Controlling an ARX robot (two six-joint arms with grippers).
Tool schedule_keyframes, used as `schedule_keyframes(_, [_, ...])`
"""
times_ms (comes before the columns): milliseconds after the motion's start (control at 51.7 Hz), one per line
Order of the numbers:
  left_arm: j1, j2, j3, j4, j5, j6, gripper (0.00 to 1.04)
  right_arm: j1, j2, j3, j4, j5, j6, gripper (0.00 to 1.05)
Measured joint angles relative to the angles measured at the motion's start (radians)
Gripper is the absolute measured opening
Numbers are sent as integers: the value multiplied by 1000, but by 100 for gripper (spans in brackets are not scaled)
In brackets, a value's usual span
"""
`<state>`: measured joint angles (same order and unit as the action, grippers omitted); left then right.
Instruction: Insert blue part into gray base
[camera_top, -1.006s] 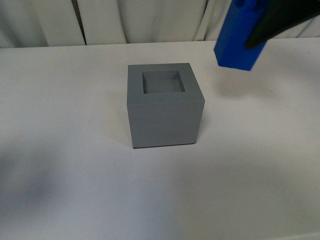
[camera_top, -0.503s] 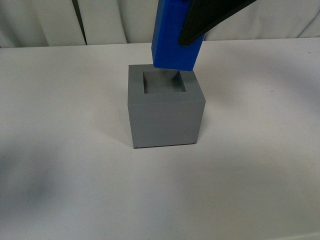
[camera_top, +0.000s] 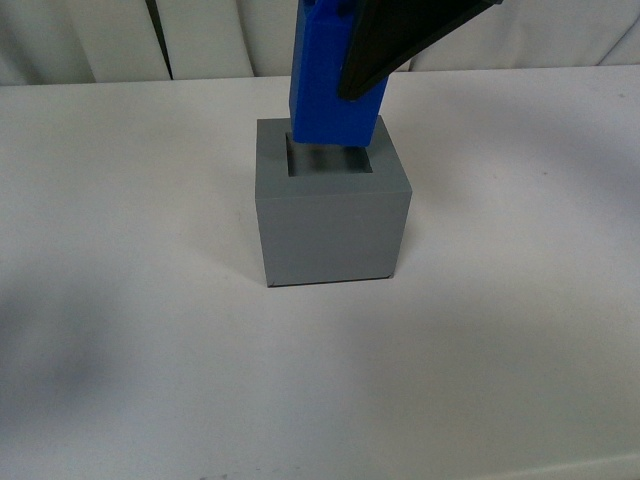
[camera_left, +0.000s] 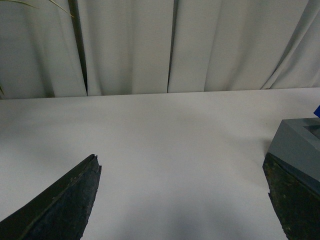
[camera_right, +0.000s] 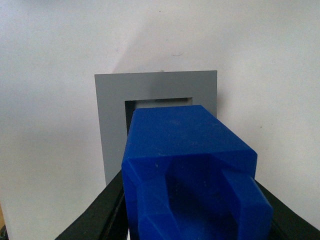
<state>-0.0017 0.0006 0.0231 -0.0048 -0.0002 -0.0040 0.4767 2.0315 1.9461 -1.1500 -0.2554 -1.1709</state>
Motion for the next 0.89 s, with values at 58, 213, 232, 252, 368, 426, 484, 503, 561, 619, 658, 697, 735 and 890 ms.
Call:
schedule_keyframes(58, [0,0,0,0,0,0,99,1,5,-3,3,1,2,48])
schedule_keyframes(213, [0,0,0,0,0,0,99,4,8,-19,14,5,3,48])
schedule_keyframes(232, [0,0,0,0,0,0,99,4,8,-20,15,5,3,48])
schedule_keyframes(252, [0,0,0,0,0,0,99,4,8,-23,17,6,3,48])
schedule_keyframes(368, [0,0,0,0,0,0,99,5,8,-34,21,7,6,48])
schedule_keyframes(426, [0,0,0,0,0,0,99,5,8,-38,23,8,6,48])
schedule_keyframes(484, [0,0,0,0,0,0,99,5,9,-38,23,9,6,48])
schedule_keyframes(503, [0,0,0,0,0,0,99,5,10,-38,23,9,6,48])
schedule_keyframes(561, [0,0,0,0,0,0,99,6,11,-38,23,9,6,48])
schedule_keyframes(619, [0,0,0,0,0,0,99,8,11,-38,23,10,6,48])
schedule_keyframes(658, [0,0,0,0,0,0,99,8,11,-39,23,10,6,48])
schedule_keyframes(697, [0,0,0,0,0,0,99,8,11,-39,24,10,6,48])
schedule_keyframes(735, [0,0,0,0,0,0,99,8,11,-42,27,11,6,48])
schedule_keyframes(890, [0,0,0,0,0,0,99,10,11,-53,27,15,6,48])
